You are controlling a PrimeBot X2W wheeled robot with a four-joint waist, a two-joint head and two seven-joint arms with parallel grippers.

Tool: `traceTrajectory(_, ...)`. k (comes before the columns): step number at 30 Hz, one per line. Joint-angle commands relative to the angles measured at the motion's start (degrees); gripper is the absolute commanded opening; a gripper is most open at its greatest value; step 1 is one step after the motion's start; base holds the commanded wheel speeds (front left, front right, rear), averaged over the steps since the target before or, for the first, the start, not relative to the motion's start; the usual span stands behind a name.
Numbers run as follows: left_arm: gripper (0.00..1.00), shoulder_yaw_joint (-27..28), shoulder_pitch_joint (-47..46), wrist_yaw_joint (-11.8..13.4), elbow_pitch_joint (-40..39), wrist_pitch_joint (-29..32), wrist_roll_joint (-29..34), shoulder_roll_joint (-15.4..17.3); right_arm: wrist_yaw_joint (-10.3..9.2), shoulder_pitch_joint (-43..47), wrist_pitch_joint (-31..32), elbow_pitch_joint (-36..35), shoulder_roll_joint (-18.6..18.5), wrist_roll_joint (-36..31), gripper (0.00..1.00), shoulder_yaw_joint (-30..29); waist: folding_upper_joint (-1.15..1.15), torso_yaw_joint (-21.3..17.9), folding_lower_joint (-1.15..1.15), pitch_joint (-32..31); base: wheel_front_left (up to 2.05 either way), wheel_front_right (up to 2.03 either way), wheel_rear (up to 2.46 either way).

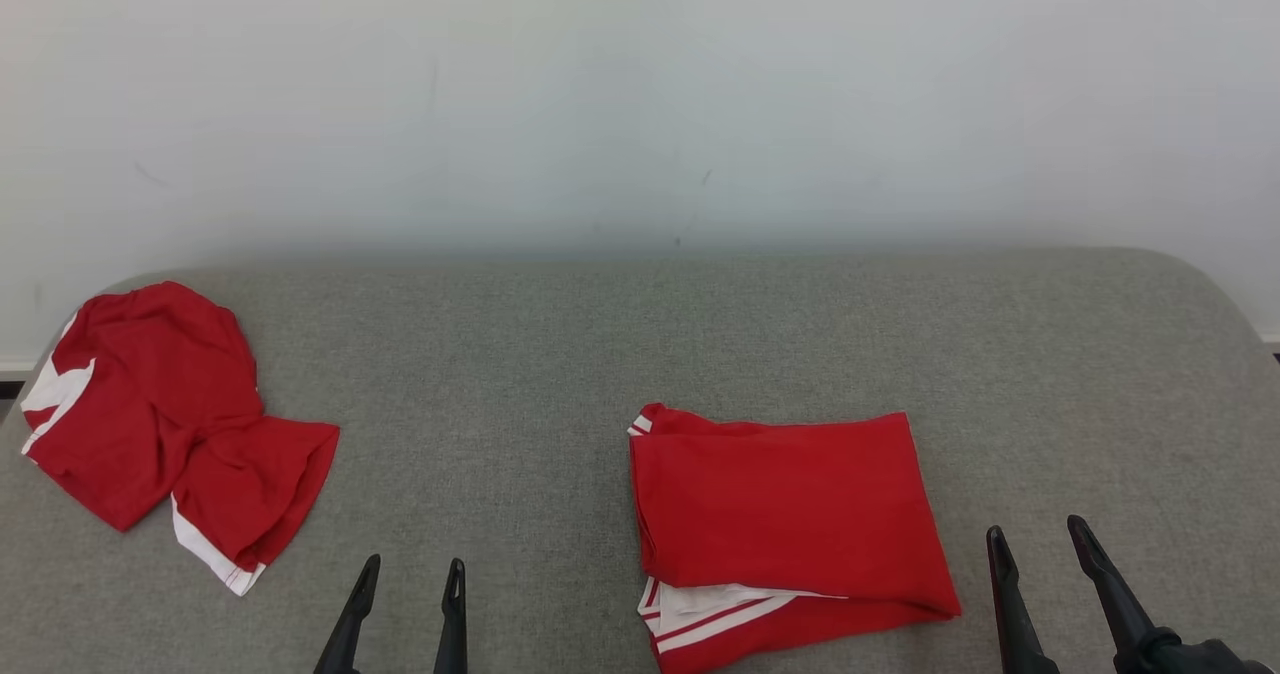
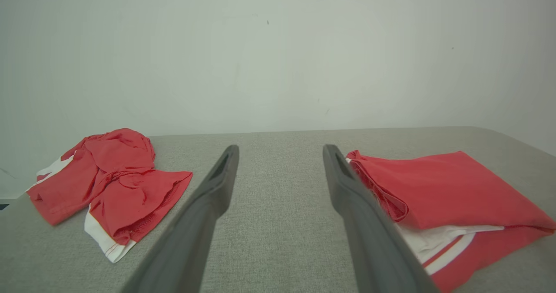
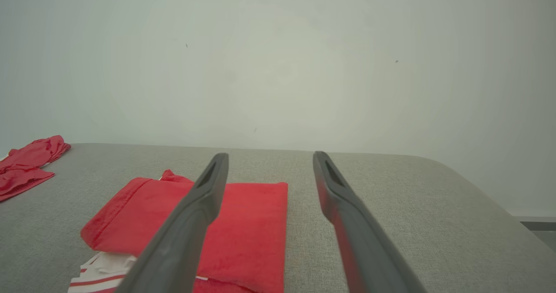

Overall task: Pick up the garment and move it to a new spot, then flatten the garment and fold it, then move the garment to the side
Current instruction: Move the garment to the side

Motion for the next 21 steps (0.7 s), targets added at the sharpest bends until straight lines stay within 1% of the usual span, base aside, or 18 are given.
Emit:
traceTrajectory(1,1.00,0.3,0.7,-0.2,0.1,-0.2,0.5,-0.3,-0.11,0.6,0.0,0.0,-0.2,0.3,1.00,0.1,0.00,0.1,0.01,0.1,0.00,0.00,0.00)
traceTrajectory(9,1.00,1.2,1.0,-1.0,0.4,-0.2,1.6,-1.5,-0.11,0.3,0.0,1.0,-0.4,1.2,1.00,-0.5,0.00,0.7,0.01,0.3,0.00,0.00,0.00)
traceTrajectory(12,1.00,1.5,1.1,-1.3,0.5,-0.2,1.8,-1.7,-0.11,-0.5,0.0,3.2,-0.3,3.8,1.00,0.2,0.00,0.8,0.01,0.5,0.00,0.00,0.00)
traceTrajectory(18,1.00,1.8,0.5,-1.9,1.1,-0.2,2.3,-2.0,-0.11,-5.4,0.0,12.8,-2.6,10.9,1.00,4.1,0.00,0.8,0.01,1.8,0.00,0.00,0.00)
traceTrajectory(21,1.00,1.6,-0.3,-2.3,1.5,-0.2,2.9,-2.1,-0.11,-9.5,0.8,18.9,-4.3,16.5,1.00,6.4,0.00,1.2,0.01,2.7,0.00,0.00,0.00)
